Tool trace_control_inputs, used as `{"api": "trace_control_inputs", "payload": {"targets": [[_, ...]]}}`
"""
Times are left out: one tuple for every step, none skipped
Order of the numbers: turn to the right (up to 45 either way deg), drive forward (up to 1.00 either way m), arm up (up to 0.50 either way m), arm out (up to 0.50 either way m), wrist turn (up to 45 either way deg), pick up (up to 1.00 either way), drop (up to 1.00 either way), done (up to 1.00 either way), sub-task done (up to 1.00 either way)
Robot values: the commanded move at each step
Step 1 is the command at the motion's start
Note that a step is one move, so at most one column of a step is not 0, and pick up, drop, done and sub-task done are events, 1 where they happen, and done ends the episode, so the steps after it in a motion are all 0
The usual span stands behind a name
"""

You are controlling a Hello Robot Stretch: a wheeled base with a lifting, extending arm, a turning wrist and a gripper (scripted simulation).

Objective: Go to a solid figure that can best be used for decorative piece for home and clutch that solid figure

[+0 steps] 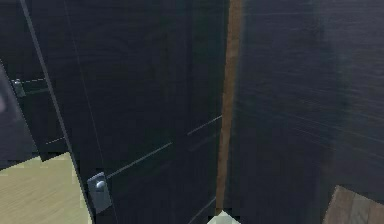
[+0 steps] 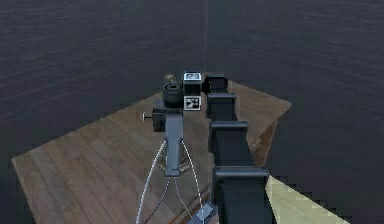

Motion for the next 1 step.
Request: {"api": "trace_control_inputs", "payload": {"targets": [[0.0, 0.00, 0.00, 0.00, 45.0, 0.00, 0.00, 0.00, 0.00]]}}
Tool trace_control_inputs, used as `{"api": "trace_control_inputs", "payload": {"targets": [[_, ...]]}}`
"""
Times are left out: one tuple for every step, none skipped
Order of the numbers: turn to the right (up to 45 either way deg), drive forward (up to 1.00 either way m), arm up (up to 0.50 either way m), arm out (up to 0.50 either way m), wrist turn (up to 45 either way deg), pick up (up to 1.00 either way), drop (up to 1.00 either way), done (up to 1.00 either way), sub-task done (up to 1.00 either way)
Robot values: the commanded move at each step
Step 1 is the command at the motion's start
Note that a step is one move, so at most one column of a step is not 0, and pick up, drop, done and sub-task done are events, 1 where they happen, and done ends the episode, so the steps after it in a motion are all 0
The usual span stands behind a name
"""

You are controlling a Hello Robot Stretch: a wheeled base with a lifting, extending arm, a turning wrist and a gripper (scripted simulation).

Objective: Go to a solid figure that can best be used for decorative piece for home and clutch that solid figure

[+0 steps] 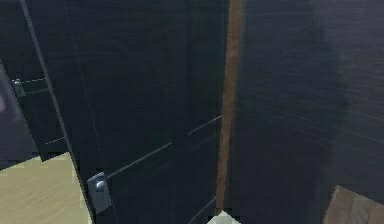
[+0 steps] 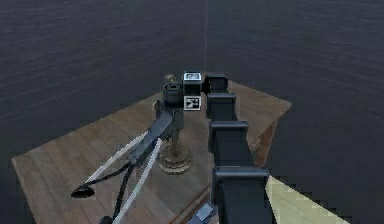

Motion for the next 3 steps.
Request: {"api": "trace_control_inputs", "payload": {"targets": [[0.0, 0.00, 0.00, 0.00, 45.0, 0.00, 0.00, 0.00, 0.00], [0.0, 0.00, 0.00, 0.00, 45.0, 0.00, 0.00, 0.00, 0.00], [0.0, 0.00, 0.00, 0.00, 33.0, 0.00, 0.00, 0.00, 0.00]]}}
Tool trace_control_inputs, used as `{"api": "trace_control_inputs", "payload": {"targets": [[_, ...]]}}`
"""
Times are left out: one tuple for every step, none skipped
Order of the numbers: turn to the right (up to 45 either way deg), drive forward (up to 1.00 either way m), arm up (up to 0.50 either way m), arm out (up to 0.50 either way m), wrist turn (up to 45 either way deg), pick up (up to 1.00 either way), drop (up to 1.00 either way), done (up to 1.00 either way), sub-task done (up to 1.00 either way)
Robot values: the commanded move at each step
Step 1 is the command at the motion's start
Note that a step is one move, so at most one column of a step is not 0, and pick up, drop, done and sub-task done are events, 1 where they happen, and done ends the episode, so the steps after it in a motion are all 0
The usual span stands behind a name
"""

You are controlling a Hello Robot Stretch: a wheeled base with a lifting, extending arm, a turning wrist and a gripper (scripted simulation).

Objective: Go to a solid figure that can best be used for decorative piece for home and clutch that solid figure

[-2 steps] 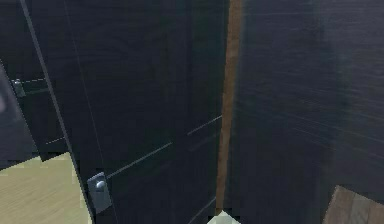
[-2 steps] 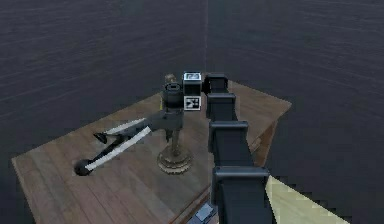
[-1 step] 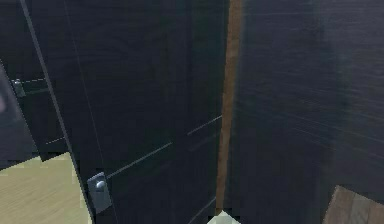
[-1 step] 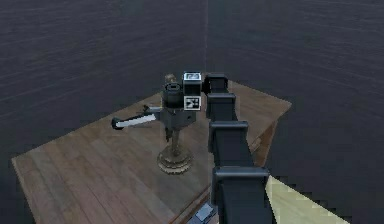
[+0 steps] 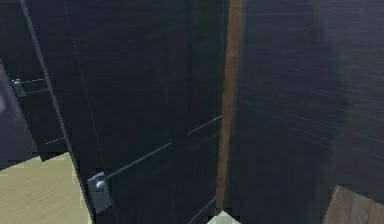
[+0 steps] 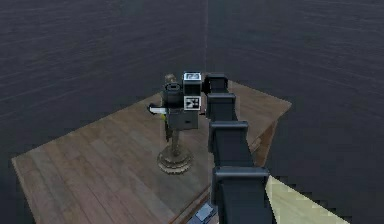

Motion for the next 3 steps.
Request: {"api": "trace_control_inputs", "payload": {"targets": [[0.0, 0.00, 0.00, 0.00, 0.0, 1.00, 0.00, 0.00, 0.00], [0.0, 0.00, 0.04, 0.00, 0.0, 0.00, 0.00, 0.00, 0.00], [0.0, 0.00, 0.00, 0.00, 0.0, 0.00, 0.00, 1.00, 0.00]]}}
